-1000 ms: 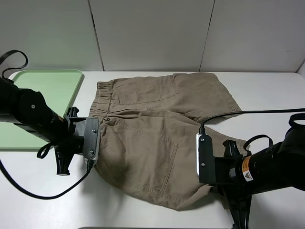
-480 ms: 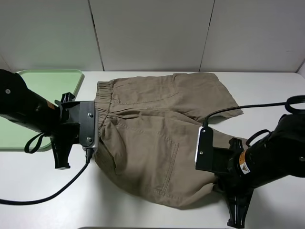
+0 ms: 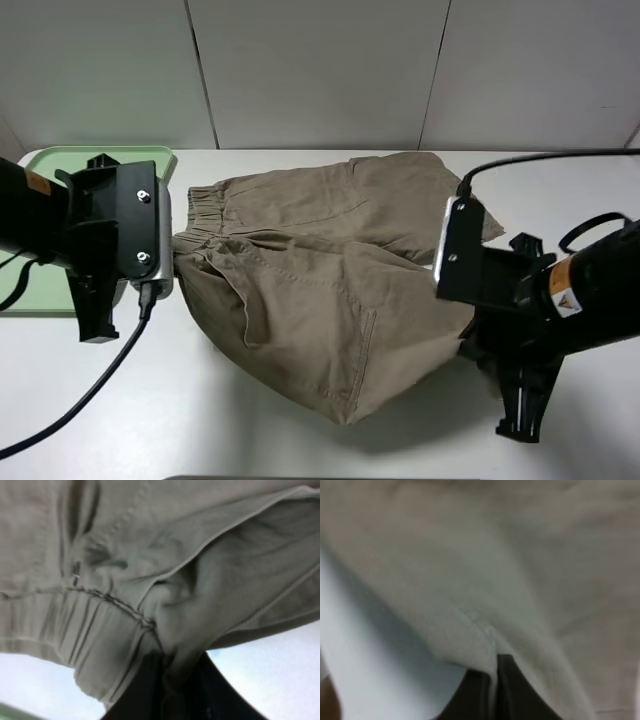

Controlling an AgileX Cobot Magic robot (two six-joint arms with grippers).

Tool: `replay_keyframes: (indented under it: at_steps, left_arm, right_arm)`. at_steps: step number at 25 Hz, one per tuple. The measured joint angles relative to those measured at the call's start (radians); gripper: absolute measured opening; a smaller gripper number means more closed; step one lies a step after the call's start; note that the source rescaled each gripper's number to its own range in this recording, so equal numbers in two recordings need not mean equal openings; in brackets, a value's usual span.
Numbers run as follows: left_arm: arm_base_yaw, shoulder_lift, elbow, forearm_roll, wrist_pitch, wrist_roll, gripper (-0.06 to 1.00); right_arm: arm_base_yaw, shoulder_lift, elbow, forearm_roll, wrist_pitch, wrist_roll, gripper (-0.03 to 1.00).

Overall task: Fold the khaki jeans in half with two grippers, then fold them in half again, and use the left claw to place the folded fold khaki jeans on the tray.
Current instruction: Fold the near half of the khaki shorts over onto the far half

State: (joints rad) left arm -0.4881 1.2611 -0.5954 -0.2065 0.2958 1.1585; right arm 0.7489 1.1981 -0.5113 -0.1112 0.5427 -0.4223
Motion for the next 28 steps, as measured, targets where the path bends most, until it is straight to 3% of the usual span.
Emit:
replay_keyframes:
  at_steps: [6, 11, 21, 28]
  left_arm:
    - [0.0, -0.04, 0.0, 0.0, 0.01, -0.003, 0.16]
    - [0.0, -0.041, 0.0, 0.0, -0.04, -0.036, 0.15]
    - [0.008, -0.041, 0.002, 0.0, -0.23, -0.125, 0.15]
    - [0.182, -0.041, 0.002, 0.0, -0.254, -0.161, 0.14]
  right_arm:
    - [0.0, -0.214, -0.001, -0.119, 0.035, 0.019, 0.0]
    - [-0.027, -0.215, -0.001, -0.279, 0.033, 0.129, 0.0]
    - [-0.113, -0.062, -0.065, -0.536, -0.154, 0.369, 0.0]
    - [-0.195, 0.099, -0.249, -0.586, -0.209, 0.443, 0.0]
